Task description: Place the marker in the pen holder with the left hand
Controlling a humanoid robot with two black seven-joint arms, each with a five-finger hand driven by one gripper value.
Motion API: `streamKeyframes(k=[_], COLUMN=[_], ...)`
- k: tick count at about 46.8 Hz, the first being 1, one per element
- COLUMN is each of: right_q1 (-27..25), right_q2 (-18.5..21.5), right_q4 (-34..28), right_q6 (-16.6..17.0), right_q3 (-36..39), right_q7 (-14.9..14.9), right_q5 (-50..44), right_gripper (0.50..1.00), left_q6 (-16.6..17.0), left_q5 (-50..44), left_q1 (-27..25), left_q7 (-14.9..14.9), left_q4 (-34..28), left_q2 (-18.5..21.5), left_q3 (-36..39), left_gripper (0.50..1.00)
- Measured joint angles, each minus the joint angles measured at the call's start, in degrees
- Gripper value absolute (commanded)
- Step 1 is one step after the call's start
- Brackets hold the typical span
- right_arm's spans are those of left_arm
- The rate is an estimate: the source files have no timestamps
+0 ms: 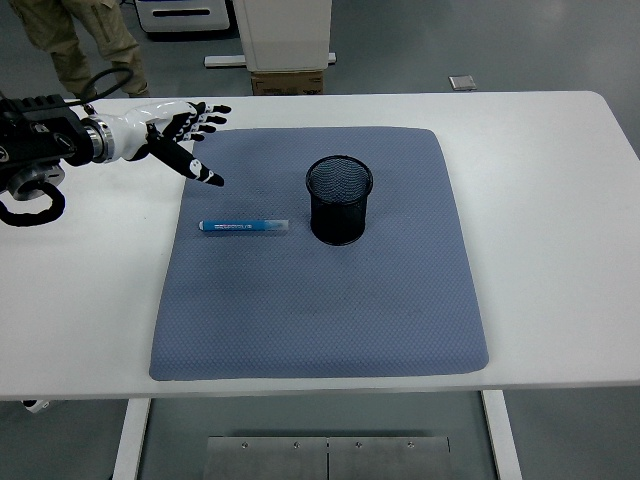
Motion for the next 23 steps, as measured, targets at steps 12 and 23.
streamKeyframes(k=[12,23], right_q1=[0.0,0.0], right_q2=[0.0,0.0], right_q4=[0.0,0.0], right_q6=[0.0,0.0], right_q3=[0.0,0.0], right_q7=[0.0,0.0], right_q5=[0.0,0.0], right_gripper=[1.000,1.000], left_q6=[-1.6,-5.6], left_q5=[2.7,7.1], left_q1=[-4.2,-4.7], left_q7=[-0.2,-0.5], left_q4=[0.0,-0.3], left_q2=[-4.2,-5.5], left_q3=[7.6,9.8], left_gripper=[1.000,1.000])
